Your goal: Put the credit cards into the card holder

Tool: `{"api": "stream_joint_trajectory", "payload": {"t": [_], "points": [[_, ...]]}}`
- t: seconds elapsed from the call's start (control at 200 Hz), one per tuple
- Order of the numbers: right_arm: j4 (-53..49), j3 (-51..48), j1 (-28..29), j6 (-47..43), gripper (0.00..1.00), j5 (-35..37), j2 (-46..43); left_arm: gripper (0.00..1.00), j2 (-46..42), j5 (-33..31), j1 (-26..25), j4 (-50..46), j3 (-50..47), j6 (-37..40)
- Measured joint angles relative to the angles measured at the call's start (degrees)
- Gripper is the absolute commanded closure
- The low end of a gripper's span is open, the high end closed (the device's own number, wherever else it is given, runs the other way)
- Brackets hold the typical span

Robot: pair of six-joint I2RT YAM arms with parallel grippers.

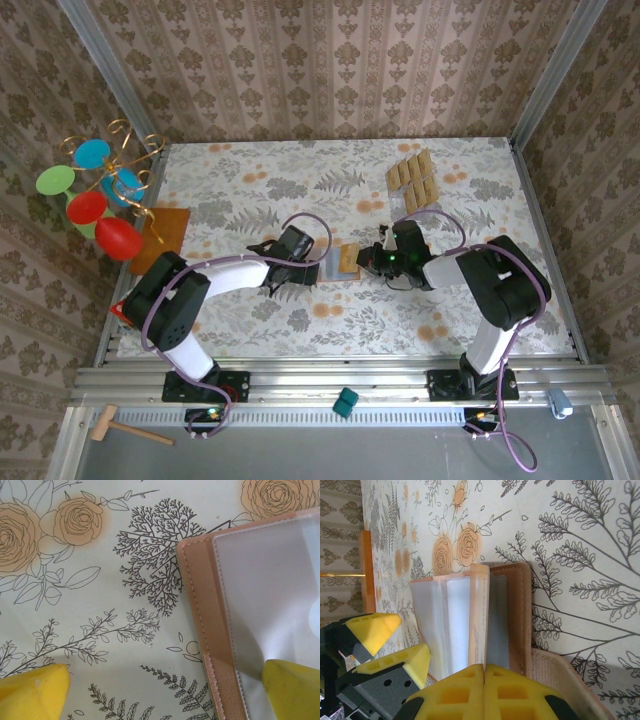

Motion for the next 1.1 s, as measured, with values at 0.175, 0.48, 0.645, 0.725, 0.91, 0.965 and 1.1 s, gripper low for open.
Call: {"api": "stream_joint_trajectory", "payload": {"t": [0.175, 0.48, 0.645, 0.725, 0.91, 0.965, 1.1], "points": [[0.0, 0.0, -0.1, 0.0, 1.0, -0.6, -0.7, 0.0, 0.0, 0.0, 0.0, 0.0, 0.0, 0.0], [0.0, 0.9, 1.4, -0.5, 1.0, -1.1, -3.2, 0.0, 0.0, 0.0, 0.0, 0.0, 0.0, 0.0], [2.2, 2.1, 3.0, -0.2, 1.0, -2.0, -1.3, 0.0, 0.0, 0.0, 0.0, 0.0, 0.0, 0.0], [3.3, 2.3, 3.8, -0.1, 1.0, -2.3, 0.1, 0.0, 0.0, 0.0, 0.0, 0.0, 0.0, 0.0], [5.2, 2.6, 4.9, 0.0, 1.0, -2.5, 3.0, 0.0, 0.0, 0.0, 0.0, 0.0, 0.0, 0.0], [5.6, 2.6, 4.9, 0.0, 1.0, -2.6, 3.3, 0.0, 0.0, 0.0, 0.0, 0.0, 0.0, 0.0], [7.1, 2.6, 4.9, 0.0, 1.0, -2.7, 3.4, 0.0, 0.0, 0.0, 0.0, 0.0, 0.0, 0.0]]}}
